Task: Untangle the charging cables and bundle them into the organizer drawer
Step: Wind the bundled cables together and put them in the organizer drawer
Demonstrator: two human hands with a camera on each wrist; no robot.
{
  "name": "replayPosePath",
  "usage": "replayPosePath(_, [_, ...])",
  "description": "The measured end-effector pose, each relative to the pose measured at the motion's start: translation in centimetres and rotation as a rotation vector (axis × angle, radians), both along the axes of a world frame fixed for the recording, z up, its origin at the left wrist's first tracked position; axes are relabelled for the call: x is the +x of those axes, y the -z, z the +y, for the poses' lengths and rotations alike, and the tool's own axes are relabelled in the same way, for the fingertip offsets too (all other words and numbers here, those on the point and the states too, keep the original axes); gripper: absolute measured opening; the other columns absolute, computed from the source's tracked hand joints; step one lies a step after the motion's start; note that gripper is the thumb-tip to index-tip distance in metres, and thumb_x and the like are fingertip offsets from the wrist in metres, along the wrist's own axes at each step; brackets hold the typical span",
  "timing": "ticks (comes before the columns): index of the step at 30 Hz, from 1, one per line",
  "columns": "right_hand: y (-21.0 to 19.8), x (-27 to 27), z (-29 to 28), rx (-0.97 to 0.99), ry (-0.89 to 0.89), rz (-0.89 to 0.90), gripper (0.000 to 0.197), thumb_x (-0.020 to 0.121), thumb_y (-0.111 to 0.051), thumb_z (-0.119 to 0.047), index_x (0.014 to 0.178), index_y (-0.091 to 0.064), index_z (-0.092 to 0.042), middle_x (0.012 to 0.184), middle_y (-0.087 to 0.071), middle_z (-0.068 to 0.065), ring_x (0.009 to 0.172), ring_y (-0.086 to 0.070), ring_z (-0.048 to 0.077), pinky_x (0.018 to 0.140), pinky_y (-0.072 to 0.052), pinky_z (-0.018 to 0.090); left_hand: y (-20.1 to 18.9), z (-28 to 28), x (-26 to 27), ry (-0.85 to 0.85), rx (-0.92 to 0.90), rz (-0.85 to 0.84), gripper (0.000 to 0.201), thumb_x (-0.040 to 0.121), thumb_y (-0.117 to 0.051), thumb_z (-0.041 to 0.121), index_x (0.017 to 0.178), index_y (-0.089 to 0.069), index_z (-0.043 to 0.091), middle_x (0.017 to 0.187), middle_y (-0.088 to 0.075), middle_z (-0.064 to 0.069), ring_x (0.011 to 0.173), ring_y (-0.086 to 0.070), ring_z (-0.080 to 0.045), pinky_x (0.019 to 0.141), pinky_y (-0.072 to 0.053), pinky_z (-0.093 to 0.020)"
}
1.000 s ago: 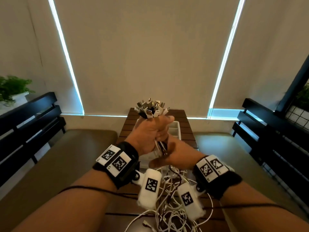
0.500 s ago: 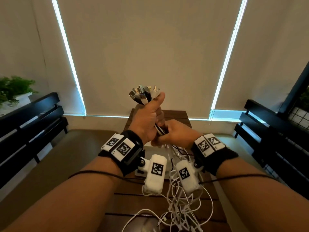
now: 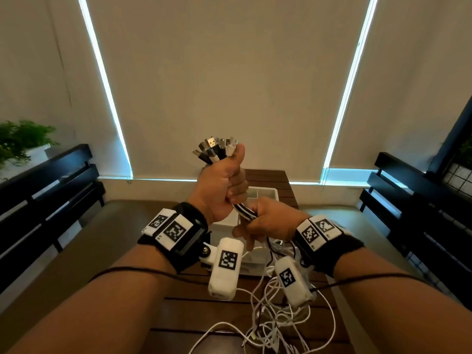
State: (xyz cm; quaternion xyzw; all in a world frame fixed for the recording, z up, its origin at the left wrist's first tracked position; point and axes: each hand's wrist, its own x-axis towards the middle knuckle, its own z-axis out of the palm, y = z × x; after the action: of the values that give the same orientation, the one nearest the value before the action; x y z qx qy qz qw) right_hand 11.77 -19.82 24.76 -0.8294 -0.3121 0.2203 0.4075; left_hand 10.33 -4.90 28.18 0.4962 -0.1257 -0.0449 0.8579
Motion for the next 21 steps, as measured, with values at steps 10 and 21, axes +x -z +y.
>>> replayPosePath(10, [1.0,-0.4,-1.5,0.025,-0.024,0.02,0.041,0.068,-0.07,-0.059,0.091,-0.068,-0.024,0.084,-0.071,0.002,0.079,-0.064,0.023,0.078,-0.049,0.041,0.2,1.9,0.3,0.065,-0.079,0.017,0.062,0.1,-0.043,0.042,0.043,-0.034,0.019,0.034,-0.027,0.007,0.026,-0.026,-0.004,0.032,-0.018,-0.013])
replayPosePath(21, [-0.2,-1.8,0.7,0.138,0.038,0.034,0.015,0.084,-0.071,-0.027,0.082,-0.059,-0.018,0.071,-0.057,0.01,0.051,-0.054,0.017,0.055,-0.052,0.033,-0.9,1.1,0.1,0.081,-0.038,-0.023,0.063,0.097,-0.047,0.043,0.041,-0.034,0.018,0.034,-0.028,0.006,0.026,-0.026,-0.005,0.032,-0.022,-0.015])
